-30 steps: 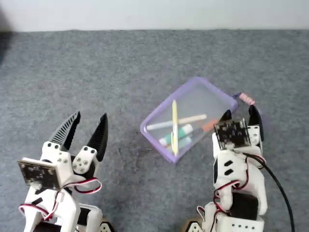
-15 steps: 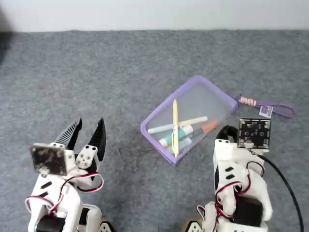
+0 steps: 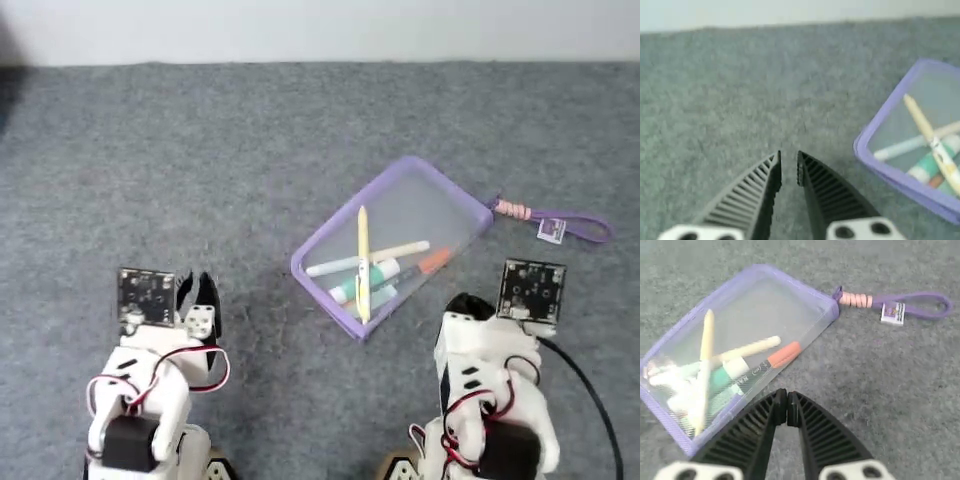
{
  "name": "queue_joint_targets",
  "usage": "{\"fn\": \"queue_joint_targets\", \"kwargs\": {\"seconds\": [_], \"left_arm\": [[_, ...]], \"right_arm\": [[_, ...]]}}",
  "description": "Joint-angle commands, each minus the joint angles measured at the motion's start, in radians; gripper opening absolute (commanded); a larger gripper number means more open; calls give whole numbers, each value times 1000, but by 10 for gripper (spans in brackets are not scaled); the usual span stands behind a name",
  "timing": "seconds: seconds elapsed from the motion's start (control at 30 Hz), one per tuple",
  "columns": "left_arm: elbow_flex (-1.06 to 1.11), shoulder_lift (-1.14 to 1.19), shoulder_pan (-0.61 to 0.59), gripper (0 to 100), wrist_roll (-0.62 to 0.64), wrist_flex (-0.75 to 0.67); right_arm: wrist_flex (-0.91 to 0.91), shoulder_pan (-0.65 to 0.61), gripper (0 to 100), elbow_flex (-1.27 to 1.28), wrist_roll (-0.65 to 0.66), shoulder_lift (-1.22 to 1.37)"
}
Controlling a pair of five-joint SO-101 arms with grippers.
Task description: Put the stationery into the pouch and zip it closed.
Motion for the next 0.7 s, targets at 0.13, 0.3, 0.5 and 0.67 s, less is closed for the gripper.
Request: {"fn": "queue_joint_targets", "kwargs": {"seconds": [0.13,0.3,0.5,0.67], "left_arm": [[128,-11,-6,55,0,-6],[185,-11,-6,55,0,-6],[189,-9,-6,55,5,2],[189,-8,-57,55,8,83]], "right_arm": [[-59,1,9,258,43,-50],[-90,-12,9,344,46,-62],[-85,-67,9,431,41,-62],[-62,-56,9,431,43,-61]]}}
